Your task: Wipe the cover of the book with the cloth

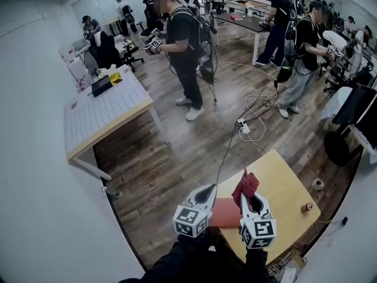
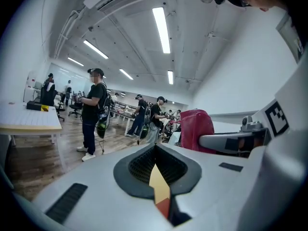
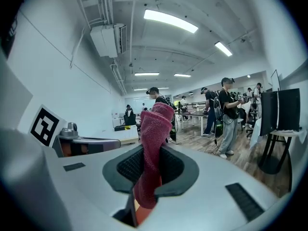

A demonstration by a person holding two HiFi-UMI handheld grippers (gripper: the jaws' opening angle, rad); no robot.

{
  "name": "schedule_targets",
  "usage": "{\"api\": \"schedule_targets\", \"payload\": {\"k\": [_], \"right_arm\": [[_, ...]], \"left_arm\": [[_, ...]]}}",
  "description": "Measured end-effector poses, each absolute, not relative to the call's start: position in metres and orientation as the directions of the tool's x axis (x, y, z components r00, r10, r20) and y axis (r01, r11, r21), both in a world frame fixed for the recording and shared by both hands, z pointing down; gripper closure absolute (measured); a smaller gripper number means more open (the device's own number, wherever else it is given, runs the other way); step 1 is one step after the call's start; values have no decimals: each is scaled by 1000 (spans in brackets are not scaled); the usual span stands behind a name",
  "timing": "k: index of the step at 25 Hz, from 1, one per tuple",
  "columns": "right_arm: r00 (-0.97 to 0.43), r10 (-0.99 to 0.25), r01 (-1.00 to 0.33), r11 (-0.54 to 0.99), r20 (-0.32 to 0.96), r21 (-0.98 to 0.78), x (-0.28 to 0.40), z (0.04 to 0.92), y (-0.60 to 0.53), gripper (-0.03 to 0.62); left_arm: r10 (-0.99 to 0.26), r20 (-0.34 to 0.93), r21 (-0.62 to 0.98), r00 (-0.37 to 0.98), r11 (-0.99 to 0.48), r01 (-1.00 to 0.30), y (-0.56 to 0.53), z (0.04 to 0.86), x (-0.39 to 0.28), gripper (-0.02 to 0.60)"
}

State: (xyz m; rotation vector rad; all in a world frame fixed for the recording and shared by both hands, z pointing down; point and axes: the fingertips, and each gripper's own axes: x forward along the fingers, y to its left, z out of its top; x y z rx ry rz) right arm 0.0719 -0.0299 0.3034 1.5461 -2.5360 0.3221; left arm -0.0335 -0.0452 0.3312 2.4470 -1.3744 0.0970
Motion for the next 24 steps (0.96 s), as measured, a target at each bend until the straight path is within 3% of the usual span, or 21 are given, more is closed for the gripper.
{"api": "schedule_targets", "payload": {"k": [24], "right_arm": [[-466,-870,-885,456,160,-93,82,279,-38,519]], "left_arm": [[-852,161,230,498,-458,-859,-49,299,-27,546]]}}
